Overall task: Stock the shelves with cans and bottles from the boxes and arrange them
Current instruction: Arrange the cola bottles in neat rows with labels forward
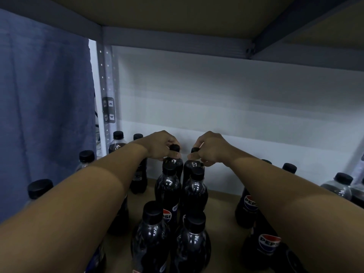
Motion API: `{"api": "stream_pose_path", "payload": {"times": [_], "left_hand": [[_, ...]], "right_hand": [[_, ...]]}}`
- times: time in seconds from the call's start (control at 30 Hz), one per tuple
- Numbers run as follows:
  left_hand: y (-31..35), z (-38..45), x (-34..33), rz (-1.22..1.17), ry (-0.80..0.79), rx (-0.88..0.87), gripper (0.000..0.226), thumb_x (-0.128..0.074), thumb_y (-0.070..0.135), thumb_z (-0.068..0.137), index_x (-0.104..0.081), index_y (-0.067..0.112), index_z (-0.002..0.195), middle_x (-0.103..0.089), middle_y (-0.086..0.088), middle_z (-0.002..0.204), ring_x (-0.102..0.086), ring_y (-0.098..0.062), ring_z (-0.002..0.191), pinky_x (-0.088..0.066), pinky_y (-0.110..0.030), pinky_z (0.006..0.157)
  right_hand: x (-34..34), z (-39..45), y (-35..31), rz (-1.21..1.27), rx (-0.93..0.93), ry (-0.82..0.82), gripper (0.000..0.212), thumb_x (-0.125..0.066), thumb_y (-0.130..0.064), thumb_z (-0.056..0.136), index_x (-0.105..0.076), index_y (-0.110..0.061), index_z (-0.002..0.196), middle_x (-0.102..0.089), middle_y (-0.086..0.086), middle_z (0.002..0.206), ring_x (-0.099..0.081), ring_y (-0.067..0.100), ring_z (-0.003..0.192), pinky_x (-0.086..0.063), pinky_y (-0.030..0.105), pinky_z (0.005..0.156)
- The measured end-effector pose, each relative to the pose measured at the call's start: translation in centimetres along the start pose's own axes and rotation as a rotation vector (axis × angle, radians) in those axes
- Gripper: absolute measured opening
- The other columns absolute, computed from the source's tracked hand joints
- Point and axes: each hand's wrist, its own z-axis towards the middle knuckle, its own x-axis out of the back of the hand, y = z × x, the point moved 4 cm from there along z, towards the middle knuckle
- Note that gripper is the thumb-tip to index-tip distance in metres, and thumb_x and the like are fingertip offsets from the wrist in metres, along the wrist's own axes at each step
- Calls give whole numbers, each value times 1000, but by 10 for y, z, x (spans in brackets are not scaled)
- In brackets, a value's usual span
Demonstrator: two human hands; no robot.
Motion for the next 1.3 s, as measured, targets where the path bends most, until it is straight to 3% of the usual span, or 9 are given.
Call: {"api": "stream_pose_path", "payload": {"times": [0.1,0.23,0.33,0.43,0.67,0.77,0.9,1.1,1.3], "left_hand": [[4,-7,3,45,38,-4,29,-84,33,85,-75,19,109,-74,6,113,-66,-10,113,-50,-34,105],[5,-18,19,54,94,52,39,-85,33,83,-72,19,117,-72,5,110,-66,-10,107,-50,-25,98],[0,-31,42,80,171,65,31,-81,20,87,-73,16,116,-74,3,107,-68,-12,102,-49,-11,78],[-14,-46,71,94,281,90,31,-83,20,85,-74,13,114,-75,0,106,-69,-10,98,-44,-2,67],[-63,-70,126,352,342,249,41,-82,29,86,-72,11,122,-73,-4,117,-66,-19,113,-49,-29,102],[-79,-66,132,490,293,298,50,-75,44,89,-70,12,128,-65,-4,134,-58,-24,126,-45,-34,108],[-91,-53,134,518,254,322,49,-72,52,90,-75,12,119,-69,-4,121,-61,-24,117,-48,-31,95],[-95,-40,131,474,222,304,33,-78,43,88,-78,12,97,-73,4,73,-65,-5,67,-42,-17,58],[-92,-44,135,323,108,278,25,-80,18,88,-75,14,112,-75,-1,101,-71,-17,84,-59,-24,75]], "right_hand": [[-1,2,-4,-48,45,8,34,-84,-36,79,-74,-8,96,-71,8,92,-70,22,80,-60,32,63],[-1,6,-16,-75,98,72,36,-81,-37,83,-74,-3,93,-74,10,94,-68,22,90,-55,29,76],[-5,13,-39,-70,162,107,41,-77,-37,86,-73,3,96,-73,19,101,-68,31,95,-57,36,82],[-14,22,-64,-68,214,90,36,-75,-40,87,-74,-6,97,-73,7,102,-66,20,97,-53,30,81],[-44,57,-110,-98,293,16,39,-77,-38,87,-73,-3,102,-71,10,106,-65,23,98,-52,31,82],[-60,74,-126,-140,319,-8,54,-80,-38,84,-69,10,107,-69,28,109,-65,40,103,-56,46,90],[-81,93,-137,-208,337,-39,56,-82,-42,80,-70,8,103,-73,24,101,-67,37,99,-56,47,89],[-91,107,-136,-218,327,-95,31,-84,-31,80,-76,-2,84,-76,15,79,-74,30,75,-61,43,81],[-90,105,-134,-66,264,-173,30,-89,-17,75,-76,-6,99,-76,10,91,-75,24,86,-62,39,84]]}}
